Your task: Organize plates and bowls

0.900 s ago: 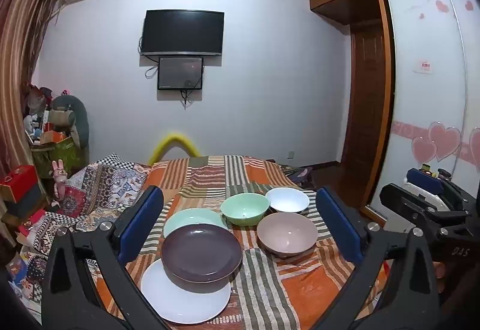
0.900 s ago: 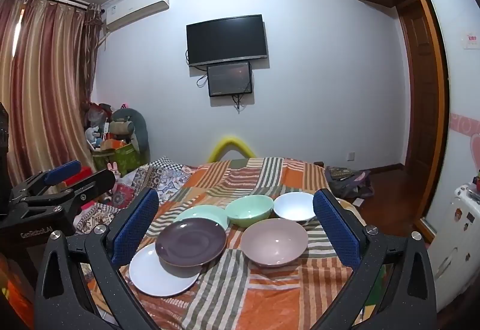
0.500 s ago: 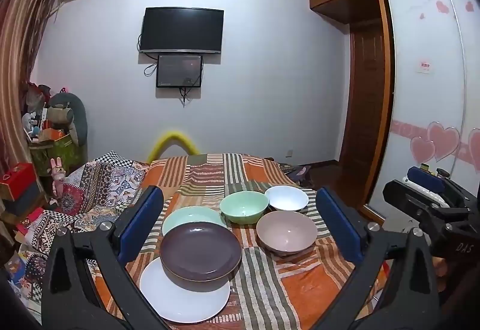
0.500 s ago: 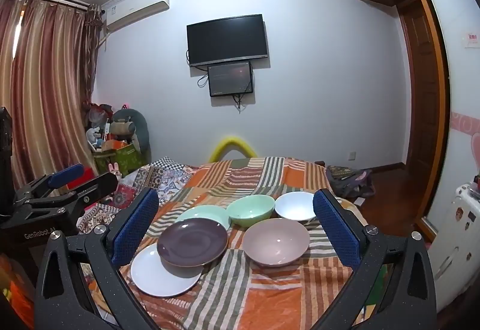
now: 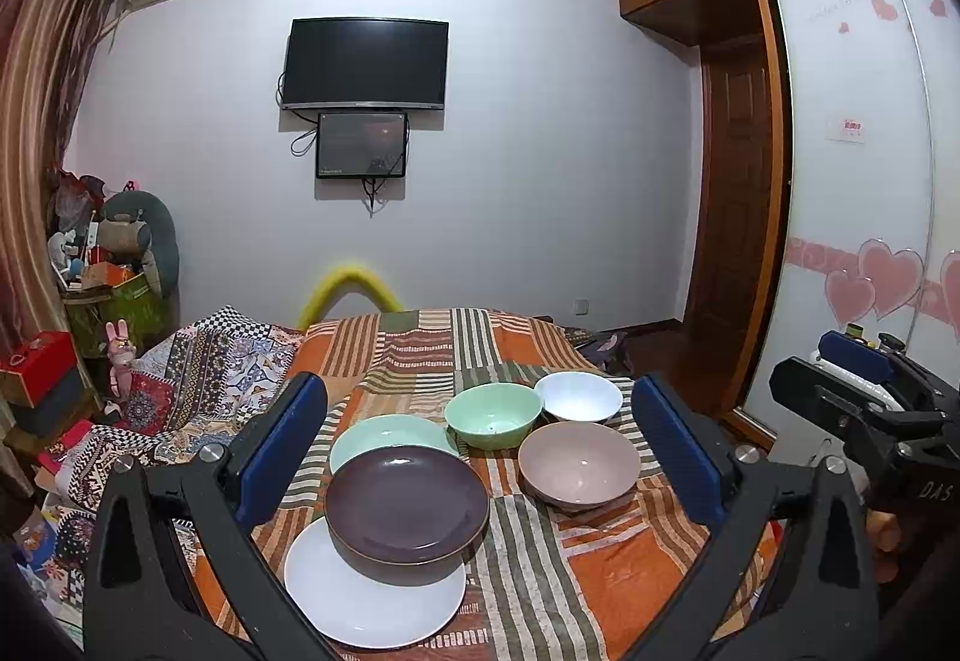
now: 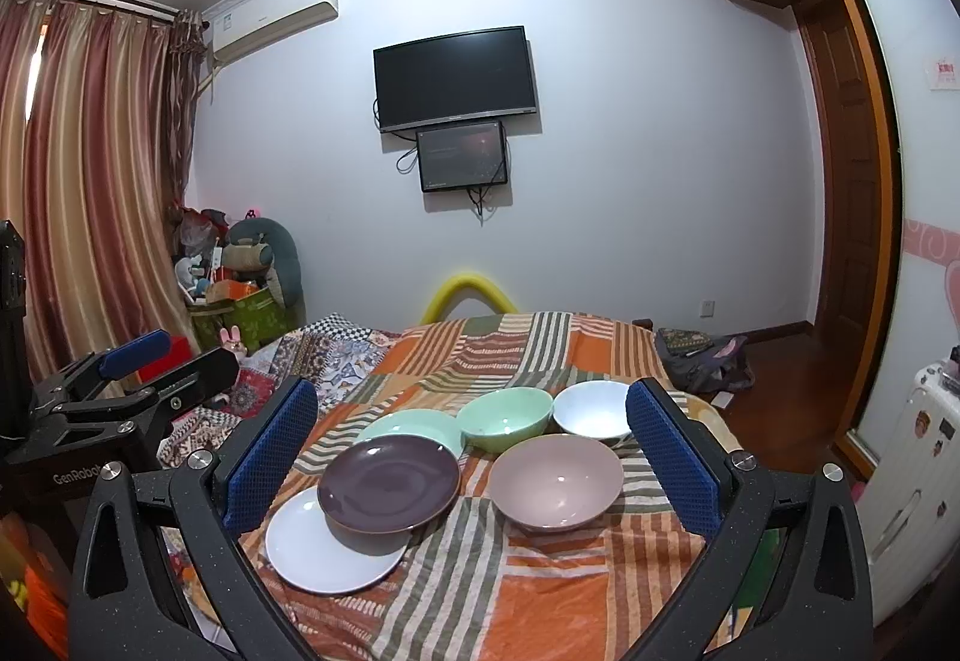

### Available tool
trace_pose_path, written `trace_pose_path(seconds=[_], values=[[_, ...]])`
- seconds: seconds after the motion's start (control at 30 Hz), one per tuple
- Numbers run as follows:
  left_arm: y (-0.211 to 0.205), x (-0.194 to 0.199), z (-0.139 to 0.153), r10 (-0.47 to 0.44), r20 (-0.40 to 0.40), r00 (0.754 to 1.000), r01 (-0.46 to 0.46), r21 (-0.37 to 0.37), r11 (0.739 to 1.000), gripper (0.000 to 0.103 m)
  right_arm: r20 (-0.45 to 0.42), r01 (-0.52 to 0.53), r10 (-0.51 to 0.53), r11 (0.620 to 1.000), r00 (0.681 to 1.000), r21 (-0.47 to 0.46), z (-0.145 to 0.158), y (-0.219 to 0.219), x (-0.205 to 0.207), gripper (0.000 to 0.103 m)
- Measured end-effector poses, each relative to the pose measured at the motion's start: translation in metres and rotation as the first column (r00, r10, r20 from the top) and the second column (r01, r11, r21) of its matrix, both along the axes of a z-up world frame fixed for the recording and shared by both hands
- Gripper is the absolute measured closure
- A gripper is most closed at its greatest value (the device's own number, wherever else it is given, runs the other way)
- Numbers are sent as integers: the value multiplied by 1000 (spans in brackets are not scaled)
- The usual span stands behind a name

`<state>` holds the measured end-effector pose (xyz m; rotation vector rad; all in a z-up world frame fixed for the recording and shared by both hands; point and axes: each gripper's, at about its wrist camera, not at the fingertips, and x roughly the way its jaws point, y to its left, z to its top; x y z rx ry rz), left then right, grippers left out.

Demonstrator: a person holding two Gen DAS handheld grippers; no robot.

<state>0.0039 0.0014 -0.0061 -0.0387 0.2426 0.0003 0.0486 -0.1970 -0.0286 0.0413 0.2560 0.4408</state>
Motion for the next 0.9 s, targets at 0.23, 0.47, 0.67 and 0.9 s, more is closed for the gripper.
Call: trace_pose_path(seconds=[0.23, 0.47, 0.67, 0.9], values=[[0, -1, 0, -3, 3, 1000, 3, 0, 1000, 0, -2, 0, 0, 1000, 1000, 2, 1, 0, 0, 0], [0, -2, 1, 3, 1, 1000, -3, 2, 1000, 0, -3, -2, 2, 1000, 1000, 3, 0, 0, 1, 0], [1, -2, 1, 1, -1, 1000, -1, -5, 1000, 0, -4, -3, 3, 1000, 1000, 3, -1, 0, 1, 0], [2, -1, 1, -5, -2, 1000, 5, -12, 1000, 0, -3, -1, 1, 1000, 1000, 1, -1, -2, 2, 0]])
